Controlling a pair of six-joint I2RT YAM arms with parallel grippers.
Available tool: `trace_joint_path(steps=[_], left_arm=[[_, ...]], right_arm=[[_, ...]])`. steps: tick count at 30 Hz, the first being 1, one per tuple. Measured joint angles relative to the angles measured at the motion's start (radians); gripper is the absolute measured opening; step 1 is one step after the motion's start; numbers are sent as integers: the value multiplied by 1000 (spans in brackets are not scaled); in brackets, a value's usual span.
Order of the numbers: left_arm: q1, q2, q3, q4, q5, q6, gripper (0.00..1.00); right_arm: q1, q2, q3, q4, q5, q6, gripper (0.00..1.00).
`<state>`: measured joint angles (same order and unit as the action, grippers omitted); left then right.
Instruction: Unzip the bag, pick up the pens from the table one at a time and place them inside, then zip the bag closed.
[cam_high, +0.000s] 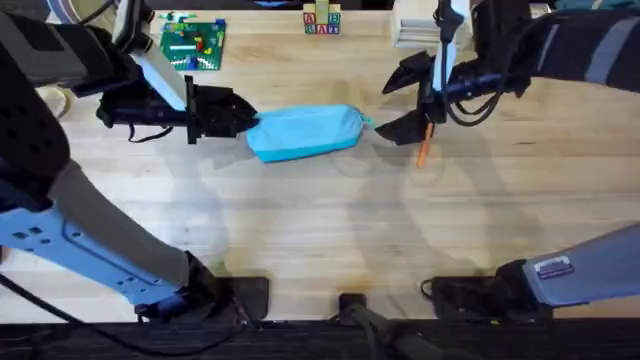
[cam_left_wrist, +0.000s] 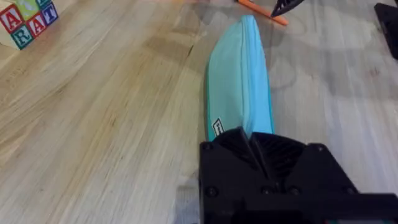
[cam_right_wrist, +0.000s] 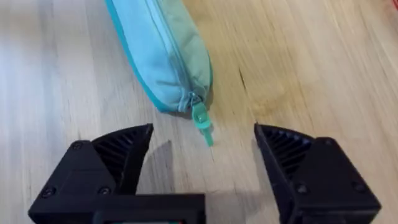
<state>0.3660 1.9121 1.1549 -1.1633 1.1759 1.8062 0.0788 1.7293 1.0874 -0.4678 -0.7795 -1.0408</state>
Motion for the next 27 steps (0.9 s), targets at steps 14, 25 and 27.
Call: trace_joint_path(steps=[14, 25, 27], left_arm=[[0, 0, 0, 0, 0, 0, 42], [0, 0, 0, 0, 0, 0, 42], [0, 0, 0, 0, 0, 0, 42]], right_arm=[[22, 66, 5, 13, -4, -8, 983], [49, 107, 6, 51, -9, -8, 956], [50, 120, 6, 58, -15, -8, 951]])
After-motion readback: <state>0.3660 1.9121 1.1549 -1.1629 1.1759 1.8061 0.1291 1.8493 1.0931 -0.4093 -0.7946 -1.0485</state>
